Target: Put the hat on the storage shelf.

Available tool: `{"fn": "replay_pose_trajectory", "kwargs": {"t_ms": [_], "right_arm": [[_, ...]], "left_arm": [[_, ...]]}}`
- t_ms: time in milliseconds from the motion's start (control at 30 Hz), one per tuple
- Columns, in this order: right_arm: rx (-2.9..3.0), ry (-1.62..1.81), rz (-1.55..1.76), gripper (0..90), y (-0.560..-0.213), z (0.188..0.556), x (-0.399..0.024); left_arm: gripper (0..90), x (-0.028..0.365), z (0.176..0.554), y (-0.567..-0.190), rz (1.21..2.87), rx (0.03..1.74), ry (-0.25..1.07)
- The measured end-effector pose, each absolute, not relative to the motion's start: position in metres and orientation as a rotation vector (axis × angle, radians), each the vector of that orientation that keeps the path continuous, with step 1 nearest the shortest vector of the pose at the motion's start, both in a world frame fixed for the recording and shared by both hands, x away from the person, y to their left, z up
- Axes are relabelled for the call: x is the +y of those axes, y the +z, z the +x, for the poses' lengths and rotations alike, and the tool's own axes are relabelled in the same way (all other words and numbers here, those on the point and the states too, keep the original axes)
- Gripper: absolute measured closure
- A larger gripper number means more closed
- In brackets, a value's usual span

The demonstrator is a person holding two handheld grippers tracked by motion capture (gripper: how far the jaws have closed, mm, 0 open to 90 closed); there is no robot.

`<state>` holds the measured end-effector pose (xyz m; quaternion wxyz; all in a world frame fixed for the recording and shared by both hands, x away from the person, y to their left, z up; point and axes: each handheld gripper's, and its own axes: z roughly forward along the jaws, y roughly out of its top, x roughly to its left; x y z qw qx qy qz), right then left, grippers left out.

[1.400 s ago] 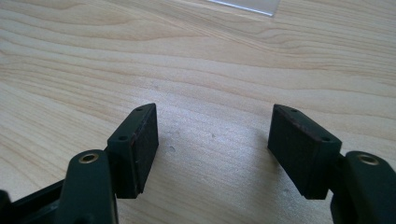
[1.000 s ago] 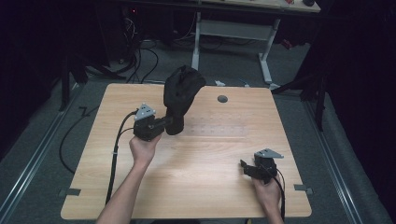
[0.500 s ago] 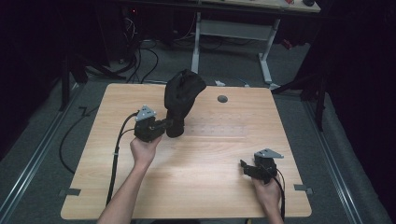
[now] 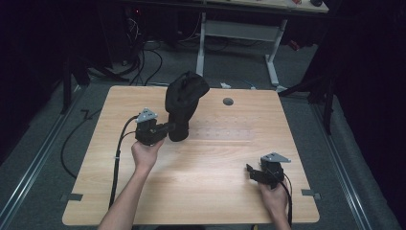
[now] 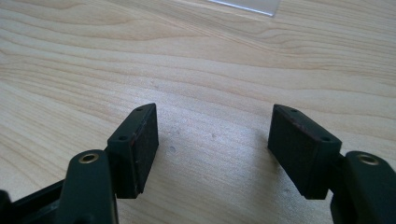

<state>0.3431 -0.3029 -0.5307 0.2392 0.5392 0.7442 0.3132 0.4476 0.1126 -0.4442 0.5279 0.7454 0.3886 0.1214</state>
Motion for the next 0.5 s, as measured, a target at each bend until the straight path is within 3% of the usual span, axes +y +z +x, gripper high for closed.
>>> {"fn": "replay_pose_trajectory", "kwargs": {"t_ms": [267, 500], "right_arm": [[2.039, 0.859, 1.476, 33.5, -0.5307, 0.343, -0.3028], [2.039, 0.859, 1.476, 33.5, -0.5307, 0.343, -0.3028]], "left_arm": [[84.4, 0.1126, 0.447, -0.4438, 1.792, 0.931, 0.292], [76.8, 0.1149, 0.4463, -0.4423, 1.8, 0.942, 0.297]]}}
